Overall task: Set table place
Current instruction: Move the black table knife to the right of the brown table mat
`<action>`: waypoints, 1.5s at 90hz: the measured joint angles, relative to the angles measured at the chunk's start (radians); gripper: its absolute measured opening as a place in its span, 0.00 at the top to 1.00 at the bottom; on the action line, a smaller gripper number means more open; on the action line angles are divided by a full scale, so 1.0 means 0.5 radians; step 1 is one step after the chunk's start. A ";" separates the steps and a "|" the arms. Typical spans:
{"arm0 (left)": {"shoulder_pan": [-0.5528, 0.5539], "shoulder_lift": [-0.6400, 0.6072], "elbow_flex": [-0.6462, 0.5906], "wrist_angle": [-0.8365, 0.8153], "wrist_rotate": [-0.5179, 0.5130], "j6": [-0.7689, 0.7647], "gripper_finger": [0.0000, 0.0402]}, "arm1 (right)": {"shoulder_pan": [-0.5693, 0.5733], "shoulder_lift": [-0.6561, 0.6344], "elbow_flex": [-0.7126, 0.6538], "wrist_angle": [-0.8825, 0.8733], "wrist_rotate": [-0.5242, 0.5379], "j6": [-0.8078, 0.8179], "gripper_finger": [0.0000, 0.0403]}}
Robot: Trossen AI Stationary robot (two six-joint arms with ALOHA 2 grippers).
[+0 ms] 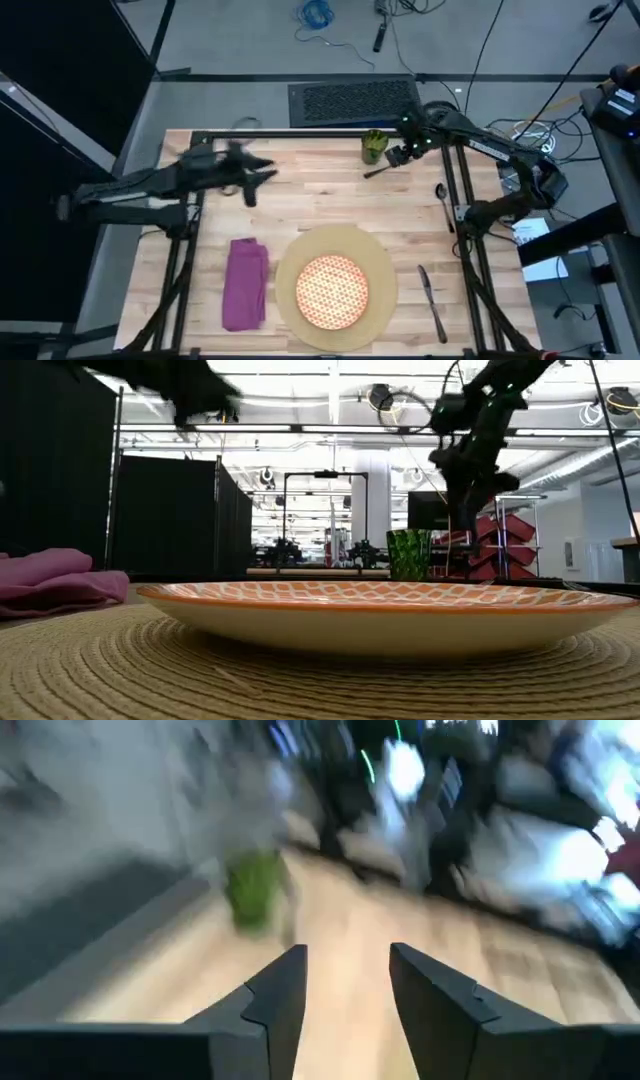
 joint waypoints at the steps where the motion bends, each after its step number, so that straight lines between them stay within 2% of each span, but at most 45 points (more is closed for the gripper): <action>1: 0.011 0.023 0.000 0.010 0.017 -0.003 0.67 | 0.001 0.015 0.000 0.001 0.001 -0.002 0.51; 14: 0.078 0.177 0.001 0.056 0.013 0.054 0.67 | 0.003 0.199 0.000 -0.028 0.092 -0.116 0.51; 32: 0.074 0.186 0.002 0.152 0.011 0.108 0.67 | -0.010 0.375 0.000 -0.020 0.122 -0.254 0.55; 41: 0.069 0.169 0.003 0.188 0.012 0.141 0.67 | -0.013 0.438 0.000 -0.003 0.120 -0.310 0.66; 52: 0.073 0.171 0.004 0.186 -0.035 0.155 0.67 | -0.013 0.482 -0.001 0.001 0.115 -0.426 0.92; 56: 0.073 0.171 0.004 0.186 -0.049 0.156 0.67 | -0.013 0.485 -0.001 0.023 0.116 -0.468 0.96; 82: 0.072 0.171 0.004 0.182 -0.071 0.162 0.67 | -0.131 0.485 -0.001 0.099 0.118 -0.601 1.00; 96: 0.071 0.171 0.004 0.176 -0.071 0.162 0.67 | -0.193 0.481 -0.001 -0.119 0.119 -0.618 1.00; 110: 0.071 0.171 0.004 0.161 -0.071 0.210 0.67 | -0.174 0.333 -0.059 -0.276 0.121 -0.549 1.00; 129: 0.071 0.171 0.004 0.178 -0.071 0.264 0.67 | -0.140 -0.161 -0.348 -0.261 0.091 -0.204 1.00; 135: 0.071 0.171 0.004 0.206 -0.071 0.268 0.67 | -0.117 -0.311 -0.437 -0.258 -0.019 -0.082 0.99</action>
